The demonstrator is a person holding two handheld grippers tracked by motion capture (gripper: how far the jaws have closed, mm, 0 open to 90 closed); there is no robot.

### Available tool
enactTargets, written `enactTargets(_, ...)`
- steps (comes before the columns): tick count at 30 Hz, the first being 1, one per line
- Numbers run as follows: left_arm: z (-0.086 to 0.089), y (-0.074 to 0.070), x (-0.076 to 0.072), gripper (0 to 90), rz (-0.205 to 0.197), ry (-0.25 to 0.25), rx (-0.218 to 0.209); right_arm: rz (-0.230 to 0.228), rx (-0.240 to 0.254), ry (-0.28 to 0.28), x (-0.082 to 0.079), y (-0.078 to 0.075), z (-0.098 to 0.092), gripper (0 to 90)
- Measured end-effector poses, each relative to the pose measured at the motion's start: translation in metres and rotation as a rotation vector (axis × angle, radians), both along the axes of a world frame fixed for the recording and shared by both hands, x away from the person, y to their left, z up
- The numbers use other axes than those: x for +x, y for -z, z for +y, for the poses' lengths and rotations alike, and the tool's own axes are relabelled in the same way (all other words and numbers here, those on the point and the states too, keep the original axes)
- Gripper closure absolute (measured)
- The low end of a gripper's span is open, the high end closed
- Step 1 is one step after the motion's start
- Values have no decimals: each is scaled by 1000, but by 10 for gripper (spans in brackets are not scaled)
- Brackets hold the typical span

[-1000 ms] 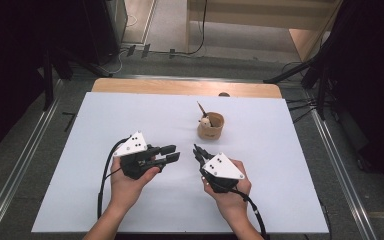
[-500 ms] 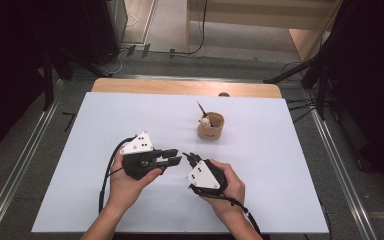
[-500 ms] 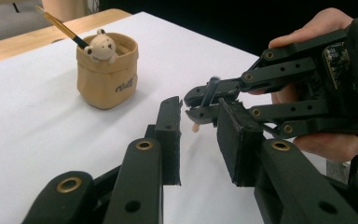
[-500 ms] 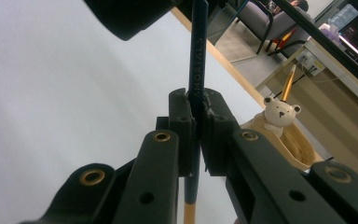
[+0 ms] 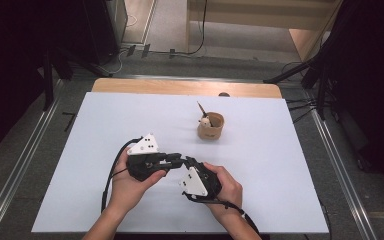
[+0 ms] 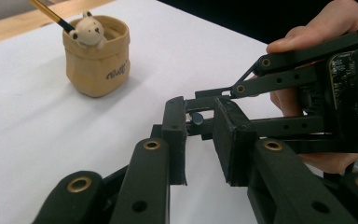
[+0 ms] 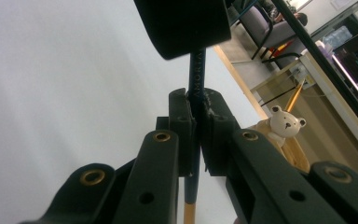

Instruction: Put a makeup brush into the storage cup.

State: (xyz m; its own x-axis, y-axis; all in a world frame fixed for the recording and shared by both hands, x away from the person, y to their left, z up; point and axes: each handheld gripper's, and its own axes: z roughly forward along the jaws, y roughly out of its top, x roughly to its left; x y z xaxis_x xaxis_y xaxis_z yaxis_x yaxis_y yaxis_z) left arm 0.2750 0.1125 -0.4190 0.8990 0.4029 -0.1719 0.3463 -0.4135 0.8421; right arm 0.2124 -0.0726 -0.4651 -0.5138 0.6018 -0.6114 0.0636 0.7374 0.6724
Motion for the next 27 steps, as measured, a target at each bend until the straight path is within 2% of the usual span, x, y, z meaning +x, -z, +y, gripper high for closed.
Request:
enactTargets(3, -2, 2, 1, 768, 21, 12, 16, -14, -17, -3, -1, 1, 2, 857)
enactTargets(5, -4, 2, 1, 774, 26, 11, 33, -32, -51, -11, -1, 1, 2, 857)
enactTargets(9, -4, 4, 2, 808, 41, 6, 41, -46, -69, -17, -2, 2, 4, 857)
enactTargets(11, -3, 3, 2, 842, 42, 1, 45, -48, -65, -20, -2, 2, 4, 857)
enactTargets(17, -3, 5, 3, 862, 40, -3, 50, -50, -68, -24, -1, 3, 3, 856)
enactTargets(21, -2, 5, 3, 864, 39, -3, 31, -49, -53, -26, 0, 3, 2, 848)
enactTargets(22, -2, 5, 3, 864, 39, -4, 29, -28, -31, -17, -1, 3, 2, 828)
enactTargets(23, 0, 5, 4, 864, 37, -3, 22, -27, -18, -21, 0, 2, 1, 803)
enactTargets(25, 1, 6, 4, 864, 39, -6, 5, 5, 42, -34, 1, 2, -1, 718)
enactTargets(27, 4, 6, 5, 864, 40, -13, -17, 21, 73, -37, 2, 2, -3, 655)
